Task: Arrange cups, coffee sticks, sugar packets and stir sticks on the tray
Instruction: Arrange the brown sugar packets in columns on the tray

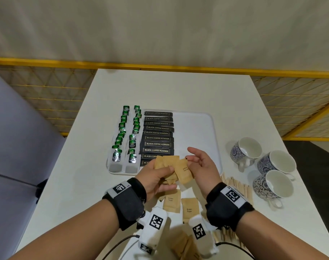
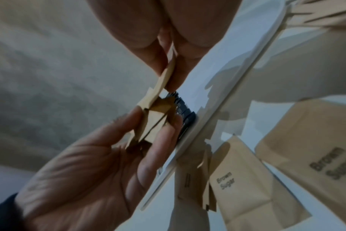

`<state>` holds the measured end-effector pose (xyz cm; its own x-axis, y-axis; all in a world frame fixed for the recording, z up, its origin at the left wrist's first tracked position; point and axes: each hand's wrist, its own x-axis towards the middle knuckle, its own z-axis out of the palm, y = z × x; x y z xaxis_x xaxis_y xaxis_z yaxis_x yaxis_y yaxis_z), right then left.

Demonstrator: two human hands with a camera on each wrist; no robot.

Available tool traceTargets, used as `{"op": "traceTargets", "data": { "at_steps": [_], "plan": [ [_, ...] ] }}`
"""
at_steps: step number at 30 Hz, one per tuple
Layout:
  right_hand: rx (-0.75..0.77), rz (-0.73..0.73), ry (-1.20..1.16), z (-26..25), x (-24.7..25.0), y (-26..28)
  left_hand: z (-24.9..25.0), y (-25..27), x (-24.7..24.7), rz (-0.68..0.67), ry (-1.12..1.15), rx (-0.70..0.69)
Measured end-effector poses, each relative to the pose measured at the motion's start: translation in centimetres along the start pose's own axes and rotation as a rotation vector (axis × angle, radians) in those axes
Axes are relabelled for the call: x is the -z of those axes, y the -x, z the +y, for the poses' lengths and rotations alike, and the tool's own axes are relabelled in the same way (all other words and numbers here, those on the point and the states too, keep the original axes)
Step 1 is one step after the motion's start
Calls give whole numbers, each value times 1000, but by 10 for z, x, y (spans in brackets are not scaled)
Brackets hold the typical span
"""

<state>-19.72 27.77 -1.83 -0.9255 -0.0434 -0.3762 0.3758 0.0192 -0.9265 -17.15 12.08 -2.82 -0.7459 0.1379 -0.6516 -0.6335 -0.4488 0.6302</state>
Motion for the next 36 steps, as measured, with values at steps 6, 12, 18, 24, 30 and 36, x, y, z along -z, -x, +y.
{"op": "traceTargets", "data": {
  "at_steps": [6,12,18,24,30,36],
  "plan": [
    [70,-7,40,-1,-10,1,0,0,-6,-7,11,-25],
    [-60,-198,82,0,5,3,6,-2,-2,15,25,-66],
    [-19,-204,57,-3,12,6,11,-1,-2,53,1,-64],
    [254,-394,328,-4,20,9,14,1,-2,62,-53,-21],
    [526,-325,563,-4,24,2,16,3,-3,37,-63,26],
    [376,-245,449,-10,25,-11,18,3,-2,99,-53,-78]
  ]
}}
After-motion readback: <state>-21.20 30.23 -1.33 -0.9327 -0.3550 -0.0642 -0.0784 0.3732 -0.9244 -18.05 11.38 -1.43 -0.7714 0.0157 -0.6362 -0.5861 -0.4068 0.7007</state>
